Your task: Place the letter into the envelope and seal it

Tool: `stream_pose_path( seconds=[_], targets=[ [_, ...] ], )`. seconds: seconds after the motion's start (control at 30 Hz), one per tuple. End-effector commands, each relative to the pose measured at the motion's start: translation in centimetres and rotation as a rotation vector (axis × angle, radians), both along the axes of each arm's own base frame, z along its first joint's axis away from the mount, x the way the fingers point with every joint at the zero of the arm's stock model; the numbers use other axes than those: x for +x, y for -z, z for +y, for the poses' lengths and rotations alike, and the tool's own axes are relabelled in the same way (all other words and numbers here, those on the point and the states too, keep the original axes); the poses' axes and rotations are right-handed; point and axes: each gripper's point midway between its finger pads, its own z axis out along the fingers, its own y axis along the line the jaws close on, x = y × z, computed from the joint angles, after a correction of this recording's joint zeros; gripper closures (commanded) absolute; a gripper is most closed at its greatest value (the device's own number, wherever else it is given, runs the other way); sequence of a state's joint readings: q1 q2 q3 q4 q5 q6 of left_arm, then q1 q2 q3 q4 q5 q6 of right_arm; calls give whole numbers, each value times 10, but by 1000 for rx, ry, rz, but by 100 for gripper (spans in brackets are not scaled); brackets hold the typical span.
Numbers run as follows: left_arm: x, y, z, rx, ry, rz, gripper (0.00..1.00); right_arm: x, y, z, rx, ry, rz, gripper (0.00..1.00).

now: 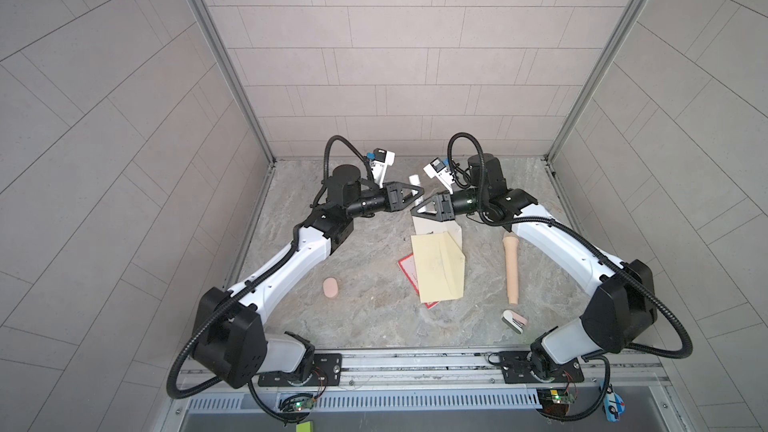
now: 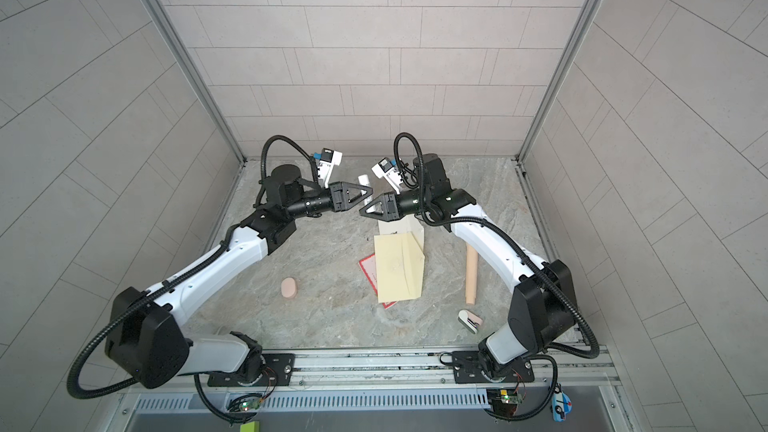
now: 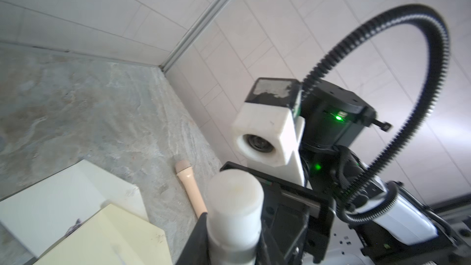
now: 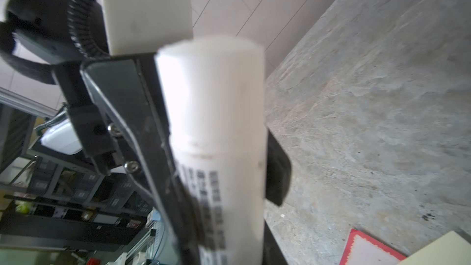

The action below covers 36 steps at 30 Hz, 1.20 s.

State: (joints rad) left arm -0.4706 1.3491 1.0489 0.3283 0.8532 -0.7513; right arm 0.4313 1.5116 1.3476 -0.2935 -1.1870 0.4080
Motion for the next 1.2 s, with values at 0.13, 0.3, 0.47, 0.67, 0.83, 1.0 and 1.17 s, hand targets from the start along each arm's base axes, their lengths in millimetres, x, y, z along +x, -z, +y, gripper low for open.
stream_pose_path(
  seconds=[0.13, 0.3, 0.47, 0.67, 0.83, 1.0, 1.17],
  targets=[
    [-47, -12, 1, -18, 246, -186, 100, -65, -53, -24, 89, -264, -120, 100],
    [-42, -6, 3, 49, 209, -188, 100, -58, -47, -24, 27, -222, -129, 100],
    [-18, -8, 7, 90, 68, -173, 100, -28, -41, -26, -105, -22, -208, 69],
    [-6, -21, -4, 52, -21, -186, 100, -9, -32, -23, -153, 103, -235, 66],
    [0, -25, -9, -6, -40, -161, 100, -9, -27, -17, -201, 119, -253, 53],
    [15, -19, -9, -9, -99, -105, 100, -4, -29, -22, -235, 164, -290, 56],
    [19, -12, -9, 9, -110, -81, 100, -4, -31, -21, -229, 157, -290, 88]
  ],
)
